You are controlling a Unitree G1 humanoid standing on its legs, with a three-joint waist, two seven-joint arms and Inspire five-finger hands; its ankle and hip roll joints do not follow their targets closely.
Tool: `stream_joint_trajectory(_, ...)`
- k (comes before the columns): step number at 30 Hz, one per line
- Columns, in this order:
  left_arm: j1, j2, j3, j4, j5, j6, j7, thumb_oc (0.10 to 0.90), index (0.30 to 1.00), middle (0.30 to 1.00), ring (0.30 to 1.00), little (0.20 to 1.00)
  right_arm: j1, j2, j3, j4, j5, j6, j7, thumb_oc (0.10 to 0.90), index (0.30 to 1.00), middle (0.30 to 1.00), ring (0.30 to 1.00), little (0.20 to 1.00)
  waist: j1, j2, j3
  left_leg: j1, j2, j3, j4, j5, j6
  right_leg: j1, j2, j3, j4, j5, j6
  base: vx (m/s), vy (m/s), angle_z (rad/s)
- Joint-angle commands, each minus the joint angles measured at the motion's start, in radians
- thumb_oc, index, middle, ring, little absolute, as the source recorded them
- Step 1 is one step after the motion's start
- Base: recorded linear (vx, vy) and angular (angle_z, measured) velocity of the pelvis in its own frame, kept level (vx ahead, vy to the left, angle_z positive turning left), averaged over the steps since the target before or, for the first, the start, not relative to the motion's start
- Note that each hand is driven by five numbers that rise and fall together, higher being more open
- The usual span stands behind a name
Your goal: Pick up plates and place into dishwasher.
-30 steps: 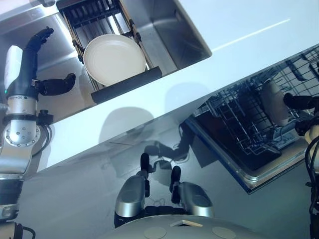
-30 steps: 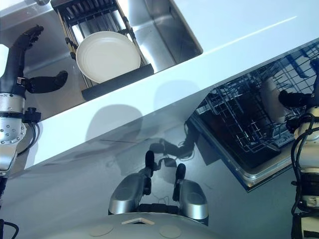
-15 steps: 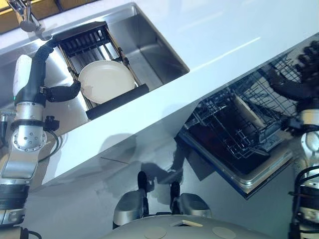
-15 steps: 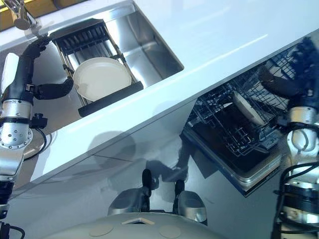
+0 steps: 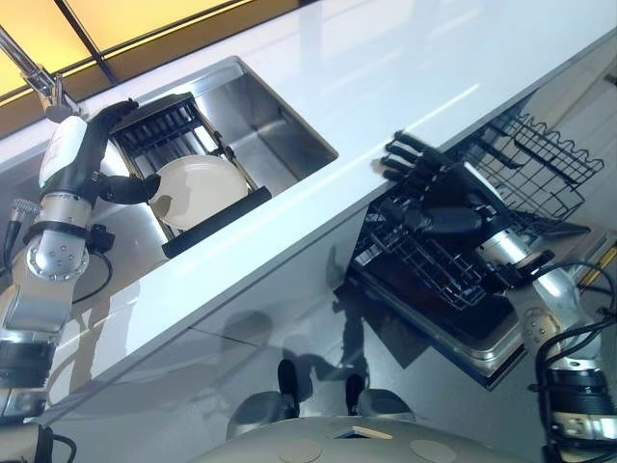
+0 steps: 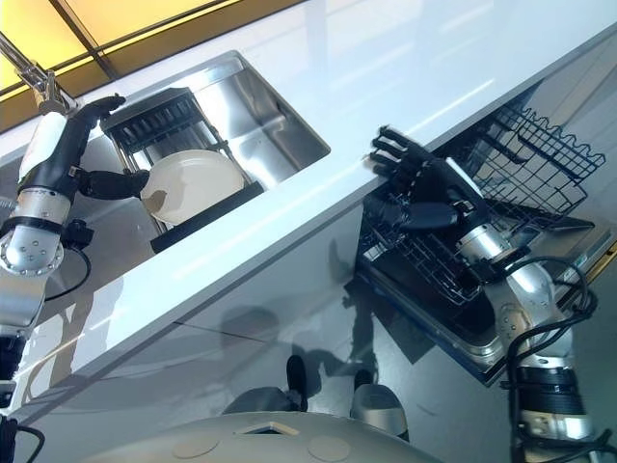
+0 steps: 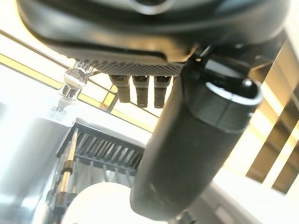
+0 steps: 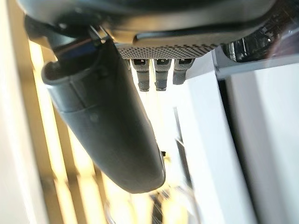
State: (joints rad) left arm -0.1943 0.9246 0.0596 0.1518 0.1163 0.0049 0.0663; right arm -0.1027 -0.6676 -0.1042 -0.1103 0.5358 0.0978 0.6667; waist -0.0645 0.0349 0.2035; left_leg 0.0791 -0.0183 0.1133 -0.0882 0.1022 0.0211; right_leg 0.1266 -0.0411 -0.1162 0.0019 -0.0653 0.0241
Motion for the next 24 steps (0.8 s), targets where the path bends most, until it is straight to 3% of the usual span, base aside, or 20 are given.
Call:
stream_joint_trajectory(1,-0.190,0.143,-0.015,0.068,-0.037,0.010,0.020,0.800,0.900,0.900,0.900,0.900,-0.005,-0.073,0.204,-0.018,-0.103,0.059,0.188,0.800,0.900,0.900,0.900,0.900,0.008,-0.013,-0.093,0.034,-0.078,0.013,0.051,-0.164,0.001,-0.077,-0.022,-0.020,0.061,0.021,0.096,0.00,0.054,-0.04)
stream_joint_trajectory(7,-0.292,0.201,-0.089,0.168,-0.034,0.055,0.014,0.800,0.900,0.900,0.900,0.900,0.037,-0.057,0.304,0.069,-0.235,0.098,0.136,0.800,0.900,0.900,0.900,0.900,-0.014,-0.004,-0.076,0.035,-0.080,0.029,0.041,-0.154,0.008,-0.094,-0.026,0.001,0.075,0.034,0.107,-0.01,0.053,-0.10)
stream_joint_trajectory(10,-0.323,0.218,-0.106,0.194,-0.045,0.080,0.011,0.800,0.900,0.900,0.900,0.900,0.069,-0.028,0.316,0.094,-0.254,0.079,0.102,0.800,0.900,0.900,0.900,0.900,-0.027,0.002,-0.070,0.034,-0.083,0.033,0.036,-0.150,0.012,-0.103,-0.025,0.011,0.079,0.037,0.109,-0.01,0.036,-0.09)
stream_joint_trajectory(14,-0.372,0.230,-0.136,0.247,-0.071,0.102,-0.001,0.800,0.900,0.900,0.900,0.900,0.100,0.001,0.322,0.099,-0.263,0.012,0.043,0.800,0.900,0.900,0.900,0.900,-0.042,0.009,-0.065,0.034,-0.085,0.040,0.032,-0.151,0.017,-0.112,-0.027,0.020,0.087,0.039,0.114,0.00,0.036,-0.06)
stream_joint_trajectory(17,-0.403,0.227,-0.163,0.301,-0.076,0.109,-0.014,0.800,0.900,0.900,0.900,0.900,0.096,0.009,0.309,0.068,-0.215,-0.088,-0.049,0.800,0.900,0.900,0.900,0.900,-0.053,0.015,-0.061,0.036,-0.087,0.046,0.034,-0.156,0.023,-0.117,-0.027,0.030,0.096,0.041,0.117,0.01,0.020,-0.02)
stream_joint_trajectory(20,-0.406,0.213,-0.168,0.337,-0.069,0.102,-0.017,0.800,0.900,0.900,0.900,0.900,0.040,-0.003,0.239,-0.017,-0.109,-0.175,-0.199,0.800,0.900,0.900,0.900,0.900,-0.058,0.023,-0.060,0.036,-0.087,0.051,0.036,-0.164,0.028,-0.119,-0.023,0.042,0.097,0.034,0.115,0.03,0.030,-0.13)
stream_joint_trajectory(24,-0.375,0.184,-0.144,0.349,-0.038,0.098,-0.026,0.800,0.900,0.900,0.900,0.900,-0.032,-0.008,0.114,-0.098,-0.079,-0.275,-0.367,0.800,0.900,0.900,0.900,0.900,-0.064,0.031,-0.066,0.042,-0.089,0.060,0.033,-0.175,0.034,-0.124,-0.018,0.059,0.102,0.032,0.115,0.05,0.047,-0.05)
